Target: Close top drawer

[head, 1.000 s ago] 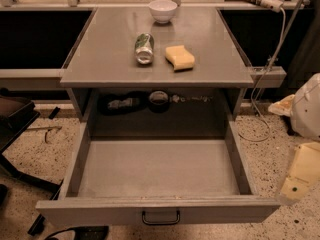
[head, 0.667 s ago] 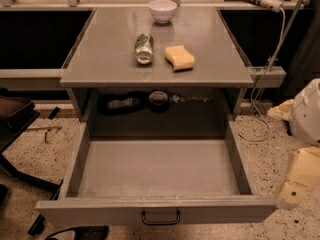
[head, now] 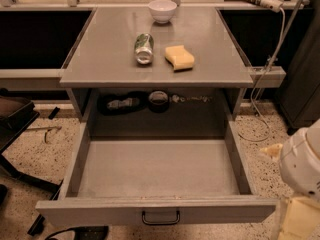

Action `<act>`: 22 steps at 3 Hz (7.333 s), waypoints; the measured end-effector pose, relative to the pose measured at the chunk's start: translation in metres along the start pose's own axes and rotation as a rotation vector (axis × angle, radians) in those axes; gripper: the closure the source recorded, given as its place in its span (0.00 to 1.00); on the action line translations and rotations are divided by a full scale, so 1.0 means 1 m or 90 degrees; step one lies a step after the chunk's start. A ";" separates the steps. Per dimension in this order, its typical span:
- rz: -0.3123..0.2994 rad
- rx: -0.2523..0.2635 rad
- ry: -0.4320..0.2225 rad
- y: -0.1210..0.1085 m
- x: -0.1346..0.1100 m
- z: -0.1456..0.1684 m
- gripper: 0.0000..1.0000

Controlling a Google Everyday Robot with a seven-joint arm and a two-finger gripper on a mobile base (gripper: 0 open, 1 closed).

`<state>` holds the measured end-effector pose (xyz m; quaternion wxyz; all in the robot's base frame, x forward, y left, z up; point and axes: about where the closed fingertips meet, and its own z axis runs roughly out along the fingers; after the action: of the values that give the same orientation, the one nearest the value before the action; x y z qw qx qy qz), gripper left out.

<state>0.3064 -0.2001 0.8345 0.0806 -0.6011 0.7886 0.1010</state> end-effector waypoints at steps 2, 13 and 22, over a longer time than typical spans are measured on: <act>-0.068 -0.106 -0.004 0.047 0.006 0.061 0.00; -0.075 -0.217 -0.055 0.015 0.022 0.183 0.00; -0.131 -0.164 -0.177 -0.191 -0.059 0.189 0.00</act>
Offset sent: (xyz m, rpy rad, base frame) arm -0.0678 0.0328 -0.0894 0.0804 0.1924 0.2539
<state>0.5075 -0.1454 0.6547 0.1209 -0.6642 0.6850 0.2738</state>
